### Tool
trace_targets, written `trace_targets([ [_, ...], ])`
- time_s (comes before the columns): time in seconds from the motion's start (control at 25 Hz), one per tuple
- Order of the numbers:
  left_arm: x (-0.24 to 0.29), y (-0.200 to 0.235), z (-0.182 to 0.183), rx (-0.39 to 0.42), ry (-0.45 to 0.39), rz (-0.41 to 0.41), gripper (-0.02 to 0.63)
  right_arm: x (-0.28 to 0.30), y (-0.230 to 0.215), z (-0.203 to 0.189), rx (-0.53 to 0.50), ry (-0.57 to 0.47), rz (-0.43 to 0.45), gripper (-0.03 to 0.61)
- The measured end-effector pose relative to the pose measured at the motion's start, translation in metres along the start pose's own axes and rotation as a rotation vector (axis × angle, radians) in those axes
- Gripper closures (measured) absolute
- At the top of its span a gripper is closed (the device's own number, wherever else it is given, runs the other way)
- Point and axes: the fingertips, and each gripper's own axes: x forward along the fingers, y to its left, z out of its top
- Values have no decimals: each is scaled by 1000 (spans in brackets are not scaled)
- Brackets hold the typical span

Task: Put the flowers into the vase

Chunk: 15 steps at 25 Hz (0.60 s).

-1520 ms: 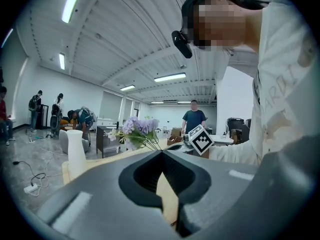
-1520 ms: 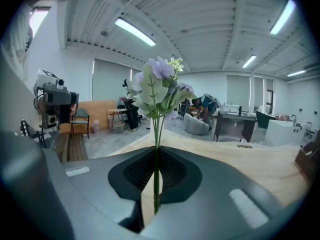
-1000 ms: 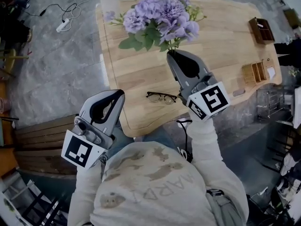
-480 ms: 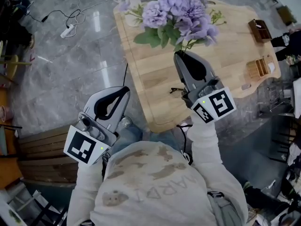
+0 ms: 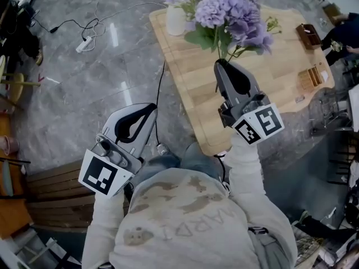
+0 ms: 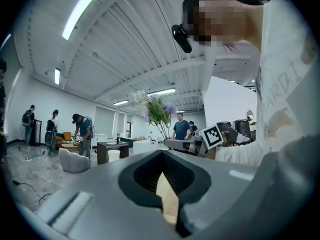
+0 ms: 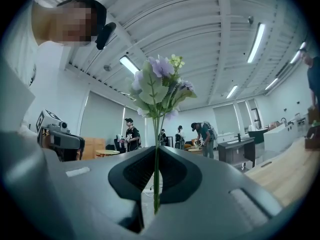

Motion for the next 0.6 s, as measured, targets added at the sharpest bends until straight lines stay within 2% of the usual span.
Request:
trace_targets([
  [0.32, -4, 55, 10, 4, -21, 14, 614, 51, -1, 13, -12, -21, -22, 541],
  [0.48, 0, 58, 16, 0, -56, 5, 614, 54, -4, 12, -28, -24, -28, 541],
  [0.6, 4, 58, 13, 2, -45, 2, 614, 53, -6, 11, -35, -20, -32, 541],
])
